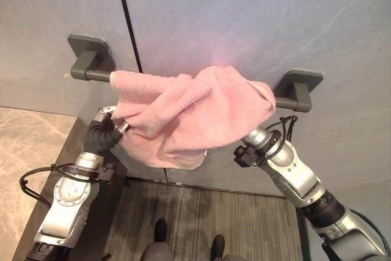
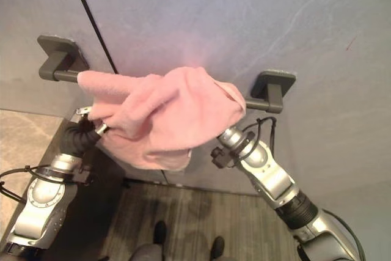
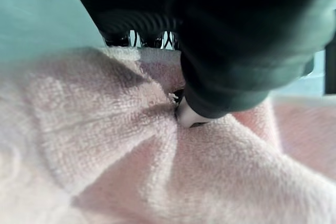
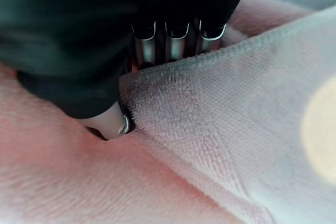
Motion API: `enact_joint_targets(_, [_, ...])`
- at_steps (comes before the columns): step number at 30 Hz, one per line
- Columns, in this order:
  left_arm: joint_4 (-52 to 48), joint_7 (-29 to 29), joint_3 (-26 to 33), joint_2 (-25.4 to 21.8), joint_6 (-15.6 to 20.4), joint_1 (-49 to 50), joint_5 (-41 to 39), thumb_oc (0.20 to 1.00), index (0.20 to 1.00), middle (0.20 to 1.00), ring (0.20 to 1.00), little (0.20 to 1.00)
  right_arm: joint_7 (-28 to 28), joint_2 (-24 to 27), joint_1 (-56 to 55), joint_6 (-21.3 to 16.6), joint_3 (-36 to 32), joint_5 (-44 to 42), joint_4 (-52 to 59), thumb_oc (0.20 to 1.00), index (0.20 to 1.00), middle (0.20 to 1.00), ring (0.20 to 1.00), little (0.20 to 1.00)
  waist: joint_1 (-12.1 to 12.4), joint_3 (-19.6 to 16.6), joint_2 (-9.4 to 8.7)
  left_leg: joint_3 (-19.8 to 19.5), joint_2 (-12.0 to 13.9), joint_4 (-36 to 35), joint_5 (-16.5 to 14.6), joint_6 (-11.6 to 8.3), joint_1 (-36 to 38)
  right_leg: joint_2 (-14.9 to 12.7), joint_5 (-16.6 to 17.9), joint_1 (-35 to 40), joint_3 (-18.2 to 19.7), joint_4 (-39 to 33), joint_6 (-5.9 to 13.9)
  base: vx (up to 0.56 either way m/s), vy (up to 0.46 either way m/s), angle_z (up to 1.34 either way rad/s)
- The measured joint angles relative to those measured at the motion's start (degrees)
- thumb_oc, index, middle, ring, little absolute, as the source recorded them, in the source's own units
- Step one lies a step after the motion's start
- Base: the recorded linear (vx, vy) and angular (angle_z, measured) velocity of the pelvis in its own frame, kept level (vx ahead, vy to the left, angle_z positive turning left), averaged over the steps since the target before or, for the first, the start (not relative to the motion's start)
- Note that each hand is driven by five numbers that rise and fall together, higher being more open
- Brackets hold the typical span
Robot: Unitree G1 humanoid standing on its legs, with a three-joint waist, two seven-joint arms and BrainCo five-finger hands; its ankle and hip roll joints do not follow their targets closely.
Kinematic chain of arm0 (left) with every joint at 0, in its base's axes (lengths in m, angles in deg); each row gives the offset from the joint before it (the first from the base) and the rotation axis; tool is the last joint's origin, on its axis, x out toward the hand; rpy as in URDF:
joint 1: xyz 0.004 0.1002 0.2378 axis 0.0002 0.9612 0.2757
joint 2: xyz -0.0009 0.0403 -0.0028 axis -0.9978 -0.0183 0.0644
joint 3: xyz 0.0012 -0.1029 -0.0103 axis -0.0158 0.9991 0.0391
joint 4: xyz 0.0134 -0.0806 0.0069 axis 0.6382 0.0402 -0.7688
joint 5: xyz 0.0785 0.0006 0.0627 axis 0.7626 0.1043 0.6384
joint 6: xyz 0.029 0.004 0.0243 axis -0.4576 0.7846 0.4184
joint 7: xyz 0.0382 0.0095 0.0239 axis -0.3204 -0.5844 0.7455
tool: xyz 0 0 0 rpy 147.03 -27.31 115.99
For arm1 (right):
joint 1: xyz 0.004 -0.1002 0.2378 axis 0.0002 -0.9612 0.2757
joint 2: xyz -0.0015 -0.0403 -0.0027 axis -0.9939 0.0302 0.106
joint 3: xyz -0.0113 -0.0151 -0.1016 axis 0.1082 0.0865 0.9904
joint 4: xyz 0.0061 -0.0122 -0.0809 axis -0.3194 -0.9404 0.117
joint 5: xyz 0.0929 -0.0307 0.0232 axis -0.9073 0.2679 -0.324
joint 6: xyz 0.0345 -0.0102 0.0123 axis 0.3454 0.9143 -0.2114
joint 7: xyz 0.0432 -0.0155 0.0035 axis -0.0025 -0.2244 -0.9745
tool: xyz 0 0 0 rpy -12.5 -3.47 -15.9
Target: Put brush and paste in cup on sink, flatten towel.
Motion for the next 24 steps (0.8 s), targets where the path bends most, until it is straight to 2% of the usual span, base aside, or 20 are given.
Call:
enact_joint_targets(5, [4.4, 0.3, -3.9, 1.7, -0.4, 0.1, 0.4, 0.2, 0.2, 0.2, 0.2, 0.2, 0.2, -2.4, -2.0, 0.5, 0.8, 0.5, -5.5, 0.2, 0.2, 0.2, 0.2, 0.2, 0.0, -0.1, 0.02, 0.7, -0.1, 0.0, 0.0, 0.08, 0.7, -0.2, 0.0, 0.4, 0.7, 0.0, 0.06, 0.01, -0.005, -0.06])
enact_joint_targets(6, [5.5, 0.3, -4.6, 2.0, -0.5, 0.0, 0.4, 0.2, 0.2, 0.2, 0.2, 0.2, 0.1, -3.0, -1.9, 0.5, 1.2, 0.6, -6.9, 0.545, 0.545, 0.545, 0.545, 0.545, 0.0, -0.1, 0.08, 0.8, -0.2, 0.0, 0.0, 0.13, 1.2, -0.2, 0.0, 0.8, 0.9, 0.0, 0.06, 0.02, -0.013, -0.09])
enact_joint_targets(7, [6.7, 0.4, -5.8, 1.9, -0.9, -0.1, 0.7, 1.0, 1.0, 1.0, 1.0, 1.0, 0.0, -3.9, -1.9, 0.6, 1.3, 0.8, -8.6, 1.0, 1.0, 1.0, 1.0, 1.0, -0.1, -0.2, 0.14, 1.0, -0.2, 0.0, -0.2, 0.28, 1.7, -0.2, 0.0, 1.2, 1.1, 0.0, 0.08, 0.01, -0.018, -0.1])
enact_joint_targets(12, [9.5, 1.6, -8.2, 0.4, -2.6, 0.0, 7.4, 1.0, 1.0, 1.0, 1.0, 1.0, 0.1, -4.6, -2.2, 2.8, 2.3, 4.6, -16.0, 1.0, 1.0, 1.0, 1.0, 1.0, -0.8, -1.3, 0.87, 1.3, -0.3, 0.0, -0.3, 0.48, 2.2, -0.4, 0.1, 1.4, 1.4, 0.0, 0.23, 0.0, -0.004, -0.02])
enact_joint_targets(14, [9.7, 1.8, -7.9, -2.6, -2.6, 0.9, 11.3, 1.0, 1.0, 1.0, 1.0, 1.0, 0.2, -3.5, -3.8, 3.0, 1.7, 7.2, -16.0, 1.0, 1.0, 1.0, 1.0, 1.0, -1.4, -1.3, 1.01, 1.5, -0.3, 0.0, -0.3, 0.5, 2.7, -0.4, 0.1, 1.9, 1.5, 0.0, 0.24, 0.01, 0.007, -0.06])
enact_joint_targets(16, [9.6, 2.6, -6.6, -7.8, -2.5, 4.9, 14.5, 1.0, 1.0, 1.0, 1.0, 1.0, 0.1, -2.4, -10.7, 2.8, -3.1, 9.7, -15.6, 1.0, 1.0, 1.0, 1.0, 1.0, -2.2, -2.3, 1.25, 2.2, -0.3, -0.1, -0.6, 0.78, 3.6, -0.5, 0.0, 2.4, 2.1, 0.0, 0.33, 0.02, 0.004, -0.12])
enact_joint_targets(18, [9.5, 3.4, -0.8, -10.8, -2.6, 11.2, 18.1, 1.0, 1.0, 1.0, 1.0, 1.0, 0.1, 0.4, -17.8, 2.7, -8.7, 13.1, -15.4, 1.0, 1.0, 1.0, 1.0, 1.0, -3.4, -2.5, 1.8, 2.5, -0.4, -0.3, -1.0, 0.93, 4.3, -0.7, -0.1, 2.9, 2.5, 0.0, 0.42, 0.01, 0.008, -0.11])
enact_joint_targets(20, [9.9, 3.4, 3.8, -11.4, -2.5, 15.4, 21.0, 1.0, 1.0, 1.0, 1.0, 1.0, 0.2, 2.1, -24.5, 2.8, -13.1, 14.6, -16.2, 1.0, 1.0, 1.0, 1.0, 1.0, -3.9, -2.7, 2.34, 2.9, -0.4, -0.3, -1.1, 0.89, 4.7, -0.7, -0.1, 3.1, 3.0, 0.0, 0.44, 0.02, 0.023, -0.12])
enact_joint_targets(22, [10.1, 3.2, 7.9, -9.5, -2.4, 18.6, 23.2, 1.0, 1.0, 1.0, 1.0, 1.0, 0.3, 0.2, -29.5, 2.7, -17.2, 14.4, -18.4, 1.0, 1.0, 1.0, 1.0, 1.0, -4.4, -3.4, 2.85, 3.3, -0.3, -0.3, -1.5, 1.03, 5.1, -0.6, -0.2, 3.2, 3.2, 0.0, 0.55, 0.01, 0.018, -0.1])
enact_joint_targets(24, [10.5, 2.1, 10.2, -7.5, -2.4, 20.2, 23.5, 1.0, 1.0, 1.0, 1.0, 1.0, 0.5, 0.4, -33.6, 2.8, -19.1, 14.1, -18.5, 1.0, 1.0, 1.0, 1.0, 1.0, -4.9, -3.8, 3.51, 3.6, -0.3, -0.3, -1.6, 1.06, 5.1, -0.6, -0.2, 3.2, 3.5, 0.0, 0.57, 0.01, 0.016, -0.07])
